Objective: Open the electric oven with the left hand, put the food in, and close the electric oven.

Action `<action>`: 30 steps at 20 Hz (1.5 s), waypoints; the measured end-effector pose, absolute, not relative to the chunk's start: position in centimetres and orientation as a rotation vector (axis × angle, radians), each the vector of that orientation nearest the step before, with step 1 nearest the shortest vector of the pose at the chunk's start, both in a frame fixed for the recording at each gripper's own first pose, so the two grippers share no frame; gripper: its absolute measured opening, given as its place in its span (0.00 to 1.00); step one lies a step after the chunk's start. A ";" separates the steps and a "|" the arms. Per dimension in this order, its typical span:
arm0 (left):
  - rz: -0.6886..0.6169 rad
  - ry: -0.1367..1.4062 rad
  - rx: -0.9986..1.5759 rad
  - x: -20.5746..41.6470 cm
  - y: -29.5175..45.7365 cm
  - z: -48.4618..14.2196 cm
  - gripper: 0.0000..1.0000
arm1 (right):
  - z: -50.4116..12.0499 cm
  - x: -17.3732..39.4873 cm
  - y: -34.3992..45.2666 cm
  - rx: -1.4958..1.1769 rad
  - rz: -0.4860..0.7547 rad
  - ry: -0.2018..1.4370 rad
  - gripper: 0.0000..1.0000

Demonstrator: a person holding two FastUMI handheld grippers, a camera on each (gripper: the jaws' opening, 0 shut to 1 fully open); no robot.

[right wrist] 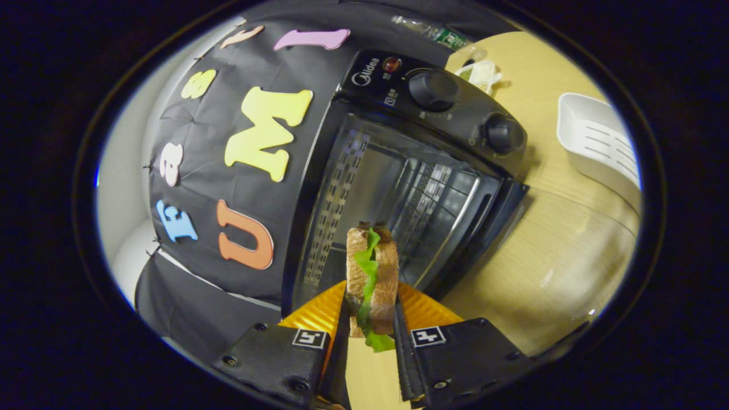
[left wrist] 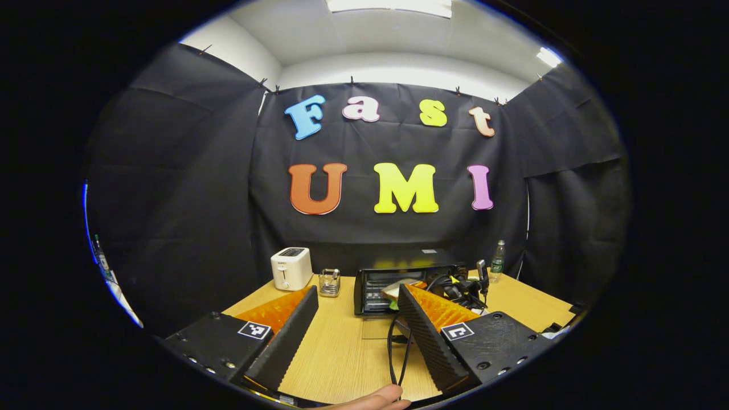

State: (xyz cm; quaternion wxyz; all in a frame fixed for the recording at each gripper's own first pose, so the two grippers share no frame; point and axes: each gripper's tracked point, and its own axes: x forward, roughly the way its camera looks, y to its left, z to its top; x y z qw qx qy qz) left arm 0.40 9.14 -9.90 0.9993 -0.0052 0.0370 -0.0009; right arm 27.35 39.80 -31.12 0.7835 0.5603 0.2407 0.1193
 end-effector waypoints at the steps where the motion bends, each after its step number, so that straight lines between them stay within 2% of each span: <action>1: 0.001 0.082 -0.014 0.7 9.3 -10.2 0.93 | -31.2 28.2 39.9 1.217 0.243 0.510 0.36; 5: -0.001 0.118 -0.085 2.0 9.2 -11.3 0.93 | -32.1 32.2 38.3 1.059 0.169 0.401 0.35; 14: 0.005 0.132 -0.080 2.6 9.1 -12.0 0.93 | -33.4 34.5 39.0 0.987 0.175 0.420 0.39; 16: 0.011 0.139 -0.077 2.6 9.2 -12.4 0.93 | -33.8 34.2 39.0 0.918 0.172 0.434 0.51; 18: 0.025 0.154 -0.075 2.8 9.7 -12.8 0.93 | -33.1 34.2 39.0 0.831 0.177 0.420 0.72; 20: 0.037 0.160 -0.075 2.5 10.0 -12.9 0.93 | -33.1 33.8 38.9 0.748 0.181 0.441 1.00; 21: 0.041 0.163 -0.079 2.5 10.1 -13.1 0.93 | -33.2 33.5 39.2 0.715 0.191 0.465 0.93; 22: 0.041 0.164 -0.082 2.2 10.1 -13.0 0.93 | -33.9 33.3 39.5 0.660 0.195 0.507 0.99; 24: 0.040 0.163 -0.084 1.8 10.1 -12.9 0.93 | -34.9 32.7 39.8 0.523 0.214 0.555 1.00; 25: 0.039 0.159 -0.082 1.8 9.9 -12.8 0.93 | -34.9 32.6 40.1 0.462 0.221 0.552 0.93; 30: 0.035 0.146 -0.073 1.3 9.8 -12.3 0.93 | -35.7 31.9 39.9 0.106 0.208 0.560 0.93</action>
